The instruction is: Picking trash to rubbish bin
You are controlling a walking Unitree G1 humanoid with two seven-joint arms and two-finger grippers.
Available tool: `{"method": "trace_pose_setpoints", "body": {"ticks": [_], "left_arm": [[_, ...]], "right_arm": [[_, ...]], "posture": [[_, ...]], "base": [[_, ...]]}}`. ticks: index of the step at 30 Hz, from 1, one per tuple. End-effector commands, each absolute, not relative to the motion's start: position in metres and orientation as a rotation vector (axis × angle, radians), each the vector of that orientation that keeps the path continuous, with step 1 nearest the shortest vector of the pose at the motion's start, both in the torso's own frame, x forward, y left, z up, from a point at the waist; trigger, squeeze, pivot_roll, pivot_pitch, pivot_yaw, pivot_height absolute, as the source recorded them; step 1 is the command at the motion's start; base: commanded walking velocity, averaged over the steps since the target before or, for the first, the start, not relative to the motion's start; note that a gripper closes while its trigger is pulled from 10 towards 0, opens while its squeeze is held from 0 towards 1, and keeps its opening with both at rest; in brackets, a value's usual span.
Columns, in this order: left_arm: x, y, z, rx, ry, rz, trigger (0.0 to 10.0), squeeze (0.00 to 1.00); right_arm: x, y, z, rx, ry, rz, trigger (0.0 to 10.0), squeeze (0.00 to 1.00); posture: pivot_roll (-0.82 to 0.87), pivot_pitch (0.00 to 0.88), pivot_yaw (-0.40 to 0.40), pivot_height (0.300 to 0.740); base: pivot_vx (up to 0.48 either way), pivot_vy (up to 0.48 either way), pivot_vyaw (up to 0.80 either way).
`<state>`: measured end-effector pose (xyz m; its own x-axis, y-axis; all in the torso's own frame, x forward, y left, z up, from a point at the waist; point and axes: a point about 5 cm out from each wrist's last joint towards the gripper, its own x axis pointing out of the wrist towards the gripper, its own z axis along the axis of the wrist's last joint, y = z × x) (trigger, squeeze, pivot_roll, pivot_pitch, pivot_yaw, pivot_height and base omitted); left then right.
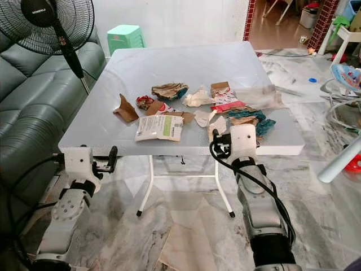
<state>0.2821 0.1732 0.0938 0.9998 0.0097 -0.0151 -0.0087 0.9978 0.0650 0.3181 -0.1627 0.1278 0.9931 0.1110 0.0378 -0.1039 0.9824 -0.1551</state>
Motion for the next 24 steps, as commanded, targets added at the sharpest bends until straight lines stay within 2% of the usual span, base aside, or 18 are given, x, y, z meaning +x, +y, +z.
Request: {"method": "trace_pose_setpoints", "body": {"ticks": [1,13,19,24], "left_arm": [[0.281,0.179,0.104,0.098,-0.038,0.035,10.0,0.0],[0.293,0.172,0.122,0.009,-0.105,0.056,10.0,0.0],[0.294,0.177,0.123,0.006,-0.099,0.071,10.0,0.0],[0.294,0.18,0.12,-0.004,-0.08,0.079,10.0,0.0]], "right_arm": [[0.316,-0.159,0.136,-0.152,-0.089,0.131,10.0,0.0],[0.314,-0.134,0.136,-0.098,-0.079,0.229,10.0,0.0],[0.316,-0.136,0.139,-0.093,-0.077,0.229,10.0,0.0],[0.316,-0.135,0.139,-0.084,-0.074,0.237,10.0,0.0]], "posture": [[-0.04,0.002,0.052,0.74],[-0.04,0.009,0.038,0.74],[-0.04,0.013,0.035,0.74],[-0.04,0.012,0.036,0.74]], "base": [[0.0,0.0,0.0],[0.0,0.0,0.0],[0.0,0.302,0.0],[0.0,0.48,0.0]]}}
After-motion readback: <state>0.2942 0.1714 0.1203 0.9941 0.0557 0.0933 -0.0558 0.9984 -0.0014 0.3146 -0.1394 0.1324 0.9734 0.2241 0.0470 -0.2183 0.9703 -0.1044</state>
